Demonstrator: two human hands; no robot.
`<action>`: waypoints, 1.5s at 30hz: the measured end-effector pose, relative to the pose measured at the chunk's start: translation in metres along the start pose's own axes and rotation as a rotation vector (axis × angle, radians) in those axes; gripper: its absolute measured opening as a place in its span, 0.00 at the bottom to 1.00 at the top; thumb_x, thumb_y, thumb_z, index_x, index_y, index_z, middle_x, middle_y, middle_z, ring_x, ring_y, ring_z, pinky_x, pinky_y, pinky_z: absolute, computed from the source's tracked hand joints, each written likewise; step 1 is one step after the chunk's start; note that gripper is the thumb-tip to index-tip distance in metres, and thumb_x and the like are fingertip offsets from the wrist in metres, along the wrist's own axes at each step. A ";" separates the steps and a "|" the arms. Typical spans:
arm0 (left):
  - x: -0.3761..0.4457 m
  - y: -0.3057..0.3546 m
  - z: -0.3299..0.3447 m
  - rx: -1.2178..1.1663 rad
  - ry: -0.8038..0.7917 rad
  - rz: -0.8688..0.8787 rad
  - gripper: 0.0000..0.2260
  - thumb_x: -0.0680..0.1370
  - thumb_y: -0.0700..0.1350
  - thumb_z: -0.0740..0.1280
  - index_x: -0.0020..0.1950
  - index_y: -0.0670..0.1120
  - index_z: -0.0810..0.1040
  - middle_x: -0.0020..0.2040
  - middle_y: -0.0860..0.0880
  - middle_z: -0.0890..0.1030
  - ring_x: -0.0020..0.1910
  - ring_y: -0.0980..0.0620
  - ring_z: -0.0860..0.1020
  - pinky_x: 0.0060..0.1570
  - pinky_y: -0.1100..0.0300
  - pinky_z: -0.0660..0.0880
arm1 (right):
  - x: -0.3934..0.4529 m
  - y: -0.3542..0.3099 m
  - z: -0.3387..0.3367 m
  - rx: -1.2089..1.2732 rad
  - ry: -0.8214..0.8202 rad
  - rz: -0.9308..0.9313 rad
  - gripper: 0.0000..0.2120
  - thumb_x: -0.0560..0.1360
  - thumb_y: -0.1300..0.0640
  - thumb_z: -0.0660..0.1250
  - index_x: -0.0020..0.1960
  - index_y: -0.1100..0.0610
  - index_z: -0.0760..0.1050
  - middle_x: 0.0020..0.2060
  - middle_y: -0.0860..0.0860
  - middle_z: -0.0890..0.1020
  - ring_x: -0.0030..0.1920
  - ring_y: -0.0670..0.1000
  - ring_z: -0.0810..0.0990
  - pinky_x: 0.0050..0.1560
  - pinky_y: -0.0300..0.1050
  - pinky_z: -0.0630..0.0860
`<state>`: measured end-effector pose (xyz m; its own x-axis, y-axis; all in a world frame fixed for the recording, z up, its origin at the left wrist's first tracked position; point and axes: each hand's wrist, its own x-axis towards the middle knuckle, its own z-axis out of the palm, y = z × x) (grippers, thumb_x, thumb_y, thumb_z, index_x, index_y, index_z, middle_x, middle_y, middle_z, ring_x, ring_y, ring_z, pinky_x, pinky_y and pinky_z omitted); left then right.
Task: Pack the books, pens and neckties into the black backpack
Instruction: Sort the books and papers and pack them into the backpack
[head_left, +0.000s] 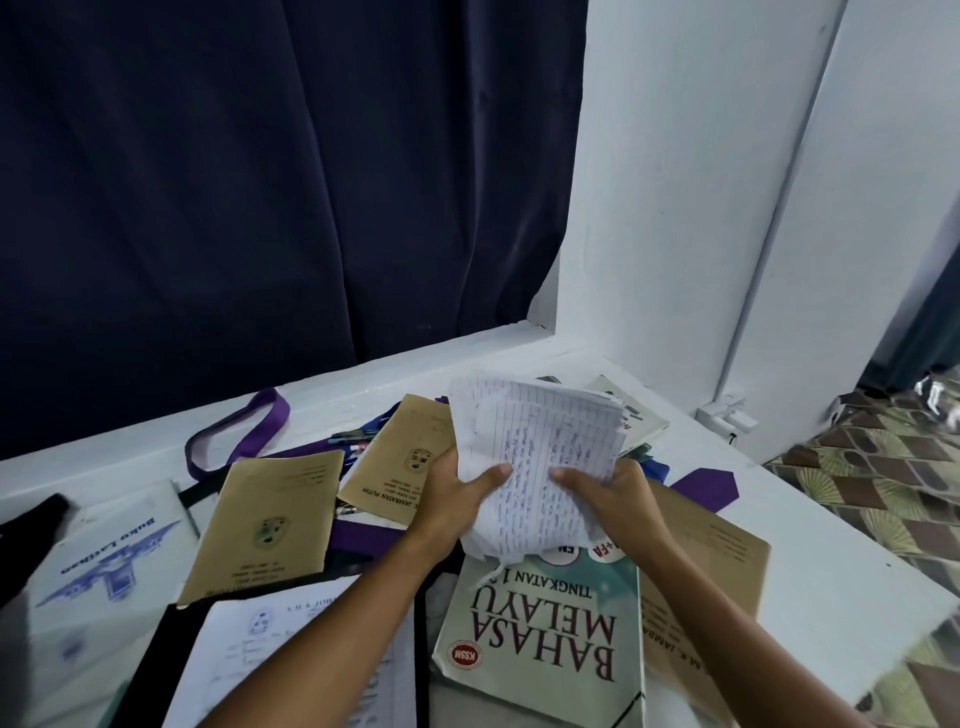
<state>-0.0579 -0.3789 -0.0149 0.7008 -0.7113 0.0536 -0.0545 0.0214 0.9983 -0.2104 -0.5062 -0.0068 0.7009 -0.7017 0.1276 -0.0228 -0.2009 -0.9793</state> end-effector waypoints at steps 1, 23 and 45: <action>0.000 0.003 0.003 -0.004 0.016 0.018 0.15 0.73 0.44 0.75 0.58 0.46 0.80 0.53 0.49 0.85 0.52 0.50 0.84 0.52 0.50 0.81 | -0.001 -0.003 0.002 0.013 0.044 -0.021 0.03 0.74 0.58 0.72 0.44 0.57 0.80 0.37 0.49 0.86 0.38 0.48 0.86 0.35 0.38 0.80; -0.007 -0.016 0.013 0.120 -0.023 0.019 0.13 0.72 0.31 0.73 0.53 0.43 0.80 0.49 0.48 0.84 0.46 0.59 0.84 0.42 0.68 0.78 | 0.009 0.007 -0.021 0.022 -0.182 0.036 0.17 0.68 0.55 0.75 0.55 0.56 0.77 0.49 0.49 0.86 0.51 0.49 0.85 0.52 0.45 0.81; -0.018 0.008 -0.012 -0.600 -0.203 -0.207 0.33 0.57 0.51 0.84 0.58 0.43 0.79 0.56 0.41 0.83 0.53 0.42 0.81 0.47 0.48 0.82 | 0.007 -0.021 0.031 0.836 0.230 0.232 0.19 0.75 0.63 0.69 0.64 0.56 0.74 0.55 0.54 0.84 0.56 0.57 0.82 0.57 0.65 0.78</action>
<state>-0.0624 -0.3577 -0.0073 0.5029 -0.8599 -0.0880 0.5137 0.2155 0.8305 -0.1832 -0.4857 0.0097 0.5808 -0.8005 -0.1478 0.4435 0.4634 -0.7672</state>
